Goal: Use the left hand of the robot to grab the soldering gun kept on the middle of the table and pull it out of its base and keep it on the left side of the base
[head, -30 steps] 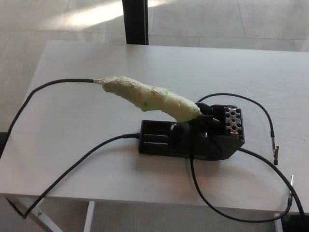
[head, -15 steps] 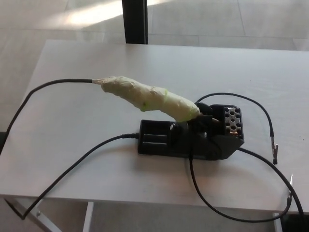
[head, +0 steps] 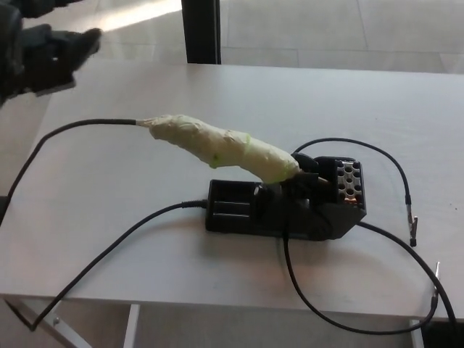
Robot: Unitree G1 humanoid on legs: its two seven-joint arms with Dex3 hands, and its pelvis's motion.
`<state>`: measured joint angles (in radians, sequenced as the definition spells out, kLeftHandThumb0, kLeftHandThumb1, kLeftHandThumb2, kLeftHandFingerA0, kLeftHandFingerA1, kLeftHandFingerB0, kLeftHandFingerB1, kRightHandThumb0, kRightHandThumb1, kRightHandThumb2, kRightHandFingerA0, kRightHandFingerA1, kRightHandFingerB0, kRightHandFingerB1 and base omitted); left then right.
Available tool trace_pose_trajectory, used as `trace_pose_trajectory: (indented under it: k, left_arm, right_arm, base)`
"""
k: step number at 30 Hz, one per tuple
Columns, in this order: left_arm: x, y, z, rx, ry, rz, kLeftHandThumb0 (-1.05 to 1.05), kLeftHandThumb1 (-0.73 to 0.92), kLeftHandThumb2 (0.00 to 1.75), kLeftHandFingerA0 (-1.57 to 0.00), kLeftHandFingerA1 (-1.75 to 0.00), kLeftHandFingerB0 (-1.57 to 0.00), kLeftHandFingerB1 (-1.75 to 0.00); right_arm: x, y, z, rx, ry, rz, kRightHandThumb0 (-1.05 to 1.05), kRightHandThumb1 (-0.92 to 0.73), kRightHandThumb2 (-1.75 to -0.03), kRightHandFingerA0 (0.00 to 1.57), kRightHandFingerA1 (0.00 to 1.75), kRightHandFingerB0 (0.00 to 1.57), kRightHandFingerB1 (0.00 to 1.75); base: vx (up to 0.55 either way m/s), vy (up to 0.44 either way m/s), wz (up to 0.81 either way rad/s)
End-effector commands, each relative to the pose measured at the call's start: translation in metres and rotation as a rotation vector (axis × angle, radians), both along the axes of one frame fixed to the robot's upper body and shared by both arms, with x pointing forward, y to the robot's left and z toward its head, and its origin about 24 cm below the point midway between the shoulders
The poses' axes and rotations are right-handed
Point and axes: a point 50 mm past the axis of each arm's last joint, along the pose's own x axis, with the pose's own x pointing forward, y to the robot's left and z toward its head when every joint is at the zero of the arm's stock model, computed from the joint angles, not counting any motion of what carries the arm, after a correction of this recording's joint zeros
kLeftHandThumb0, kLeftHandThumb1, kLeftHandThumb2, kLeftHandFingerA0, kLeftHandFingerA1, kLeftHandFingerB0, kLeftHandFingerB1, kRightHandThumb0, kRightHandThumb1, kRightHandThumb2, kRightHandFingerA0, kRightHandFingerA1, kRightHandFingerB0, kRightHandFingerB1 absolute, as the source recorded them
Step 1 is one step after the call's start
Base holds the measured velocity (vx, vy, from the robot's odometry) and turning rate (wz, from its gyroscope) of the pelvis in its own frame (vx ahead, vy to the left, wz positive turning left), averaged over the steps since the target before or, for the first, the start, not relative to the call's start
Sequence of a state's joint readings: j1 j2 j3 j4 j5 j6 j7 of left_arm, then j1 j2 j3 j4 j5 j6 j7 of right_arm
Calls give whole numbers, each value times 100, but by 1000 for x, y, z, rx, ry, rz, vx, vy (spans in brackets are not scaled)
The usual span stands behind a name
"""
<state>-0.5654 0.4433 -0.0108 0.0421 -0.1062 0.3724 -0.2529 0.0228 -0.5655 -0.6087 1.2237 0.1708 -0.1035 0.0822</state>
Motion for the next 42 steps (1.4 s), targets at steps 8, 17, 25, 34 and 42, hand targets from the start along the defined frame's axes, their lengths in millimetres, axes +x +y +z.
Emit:
trace_pose_trajectory:
  k: [8,17,25,34,42]
  left_arm:
    - [-4,-58,-30,276,137,-261,-63,69,61,-74,-86,-43,-43]
    - [-22,-105,-48,370,157,-464,-66,54,93,-66,-79,-43,-57]
    - [-21,-119,-36,380,76,-516,-63,72,62,-56,-71,-49,-51]
    - [-27,-121,-43,534,111,-569,-70,77,63,-69,-83,-44,-47]
    - [-36,-117,-50,711,221,-627,-72,74,62,-56,-68,-31,-40]
  right_arm:
    - [2,-8,10,-17,-42,-3,-105,-62,-80,132,126,0,138]
    - [5,-10,13,-26,-39,-8,-105,-56,-89,131,127,0,144]
    - [10,-11,16,-46,-37,19,-105,-58,-91,129,128,0,142]
    - [17,-14,21,-43,-66,11,-105,-58,-90,134,126,0,147]
    - [20,-14,22,-56,-67,14,-105,-63,-80,100,155,1,134]
  base:
    - [0,0,0]
    - [0,0,0]
    - [0,0,0]
    - [0,0,0]
    - [0,0,0]
